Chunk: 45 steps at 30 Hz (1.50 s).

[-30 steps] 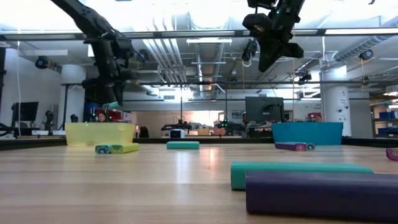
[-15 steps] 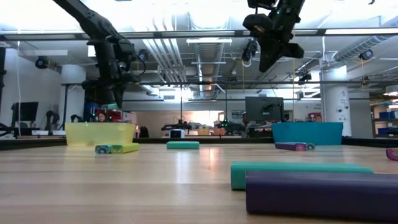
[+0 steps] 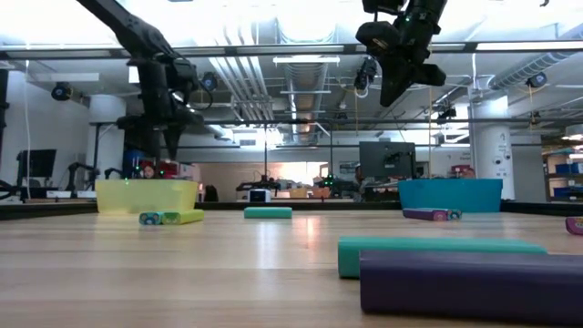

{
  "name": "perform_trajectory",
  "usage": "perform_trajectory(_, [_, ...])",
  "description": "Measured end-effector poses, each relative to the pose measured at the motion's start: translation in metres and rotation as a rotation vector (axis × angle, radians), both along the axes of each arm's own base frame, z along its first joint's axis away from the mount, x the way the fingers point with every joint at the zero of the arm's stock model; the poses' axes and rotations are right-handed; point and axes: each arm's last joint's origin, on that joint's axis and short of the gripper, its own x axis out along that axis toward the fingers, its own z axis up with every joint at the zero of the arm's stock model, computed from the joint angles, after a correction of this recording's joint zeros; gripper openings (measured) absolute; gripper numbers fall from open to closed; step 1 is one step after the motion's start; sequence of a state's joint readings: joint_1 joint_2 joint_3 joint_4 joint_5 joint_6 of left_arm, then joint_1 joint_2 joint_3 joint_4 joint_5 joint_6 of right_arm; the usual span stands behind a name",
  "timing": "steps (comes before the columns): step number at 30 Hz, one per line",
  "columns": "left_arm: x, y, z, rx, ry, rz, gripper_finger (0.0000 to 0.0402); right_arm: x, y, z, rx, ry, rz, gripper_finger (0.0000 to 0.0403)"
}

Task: Sort blocks
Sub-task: Put the blue block into the transparent bin

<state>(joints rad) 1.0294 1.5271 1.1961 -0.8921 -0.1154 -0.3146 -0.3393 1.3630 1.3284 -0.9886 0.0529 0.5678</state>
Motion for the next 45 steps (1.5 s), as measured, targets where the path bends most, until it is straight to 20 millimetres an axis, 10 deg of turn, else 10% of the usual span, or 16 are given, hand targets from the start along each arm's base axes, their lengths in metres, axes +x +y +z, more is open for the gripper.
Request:
perform_trajectory(18, [0.028,-0.073,0.038,-0.018,-0.122,-0.254,0.0162,0.002,0.009,-0.001,0.153,-0.035,0.027,0.0013])
perform_trajectory(38, [0.017,-0.134,0.080,0.140,-0.273,-0.417,0.0162,-0.014,0.124,-0.011,0.303,0.273,0.493,0.0013])
perform_trajectory(45, [0.013,-0.137,0.085,0.156,-0.303,-0.399,0.0162,-0.013,0.101,-0.029,0.241,0.299,0.248,0.0013])
